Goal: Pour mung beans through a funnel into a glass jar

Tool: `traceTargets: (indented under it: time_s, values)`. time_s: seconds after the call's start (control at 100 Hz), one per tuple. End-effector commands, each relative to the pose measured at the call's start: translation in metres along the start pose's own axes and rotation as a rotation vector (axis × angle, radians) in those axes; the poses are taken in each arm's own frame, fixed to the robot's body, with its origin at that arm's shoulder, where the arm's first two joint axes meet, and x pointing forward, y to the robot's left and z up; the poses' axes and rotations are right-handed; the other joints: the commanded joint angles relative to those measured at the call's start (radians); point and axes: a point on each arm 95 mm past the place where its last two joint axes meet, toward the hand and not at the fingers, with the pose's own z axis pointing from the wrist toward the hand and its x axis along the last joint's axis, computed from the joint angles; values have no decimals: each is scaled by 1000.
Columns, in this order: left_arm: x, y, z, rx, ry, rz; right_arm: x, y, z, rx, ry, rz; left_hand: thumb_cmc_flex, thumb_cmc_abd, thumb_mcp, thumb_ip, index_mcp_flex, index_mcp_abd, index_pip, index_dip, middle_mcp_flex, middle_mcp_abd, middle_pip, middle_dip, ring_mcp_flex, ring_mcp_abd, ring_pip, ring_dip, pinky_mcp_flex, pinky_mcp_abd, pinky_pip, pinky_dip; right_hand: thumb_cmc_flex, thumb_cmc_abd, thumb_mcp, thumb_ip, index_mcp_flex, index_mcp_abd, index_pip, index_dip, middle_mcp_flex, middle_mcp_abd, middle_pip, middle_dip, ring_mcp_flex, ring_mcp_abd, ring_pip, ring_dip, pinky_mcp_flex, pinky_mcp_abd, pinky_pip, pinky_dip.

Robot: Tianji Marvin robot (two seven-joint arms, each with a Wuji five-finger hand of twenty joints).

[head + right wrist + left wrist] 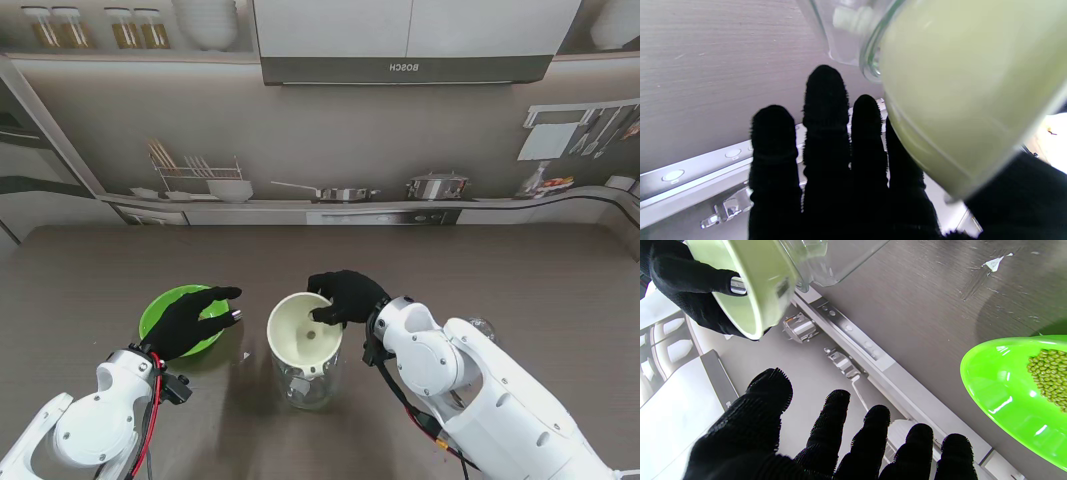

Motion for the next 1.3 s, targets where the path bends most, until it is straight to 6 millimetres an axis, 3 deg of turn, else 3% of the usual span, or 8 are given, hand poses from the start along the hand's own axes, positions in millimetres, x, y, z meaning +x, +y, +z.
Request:
traceTargets:
  time_s: [0.0,0.13,0.16,0.22,0.49,0.74,0.98,1.29]
  values:
    - [1,2,-1,-19,-2,-7,1,-3,0,14,4,-6,27,50,-26,27,9,-23,-6,0,15,0,2,10,-13,-3,-10,-4,-16,-35,-20,9,-46,28,9,51,-31,-2,-19,21,-42,9,-2,-29,-30,17,-21,-20,-23,48,-14,-18]
    - [1,2,-1,-21,-2,-7,1,-2,-1,10,0,-16,27,51,-26,27,5,-23,-7,0,18,0,3,10,-12,-2,-10,-4,-16,-37,-20,9,-87,55,6,111,-55,2,-68,60,-101,13,-7,-62,-76,31,-55,-41,-53,56,-35,-24]
    - [1,2,-1,-21,-2,-7,1,-2,-1,7,-1,-17,27,50,-26,27,7,-21,-6,0,18,1,3,10,-12,-2,-10,-4,-15,-36,-19,10,-102,62,5,148,-59,4,-99,112,-118,16,-6,-76,-94,45,-67,-53,-65,63,-45,-25]
    - [1,2,-1,-22,-2,-6,1,-1,-2,3,-3,-21,28,51,-26,27,6,-21,-7,0,17,-1,3,10,-11,-3,-9,-4,-16,-36,-19,10,-113,66,-2,171,-65,1,-128,168,-131,12,-10,-89,-109,53,-81,-67,-73,66,-51,-24]
    - [1,3,0,-27,-5,-5,0,2,-6,-17,-3,-37,27,52,-28,27,5,-23,-7,0,19,-1,3,10,-12,-2,-10,-4,-16,-36,-19,10,-172,38,-74,167,-164,-26,-179,174,-247,-11,-63,-132,-222,109,-201,-137,-134,99,-107,-36]
    - [0,3,0,-29,-4,-4,1,12,-12,-53,5,-61,28,51,-27,27,9,-22,-6,0,19,1,3,10,-13,-2,-10,-4,-16,-36,-19,10,-242,32,-241,161,-252,-70,-258,158,-378,-28,-123,-190,-383,162,-354,-232,-237,137,-212,-47]
    - [0,3,0,-31,-3,-3,2,28,-18,-123,21,-70,28,51,-28,27,8,-23,-6,0,18,-1,3,10,-13,-3,-10,-4,-15,-36,-19,10,-257,72,-315,175,-267,-76,-284,159,-413,-38,-141,-204,-452,116,-399,-260,-308,111,-287,-63]
    - [0,5,1,-33,-3,-3,1,34,-24,-184,79,26,28,51,-28,27,10,-22,-5,0,16,0,2,10,-13,-2,-10,-4,-14,-35,-19,10,-247,80,-291,184,-206,-82,-289,166,-340,-50,-152,-214,-429,106,-399,-265,-310,93,-306,-64]
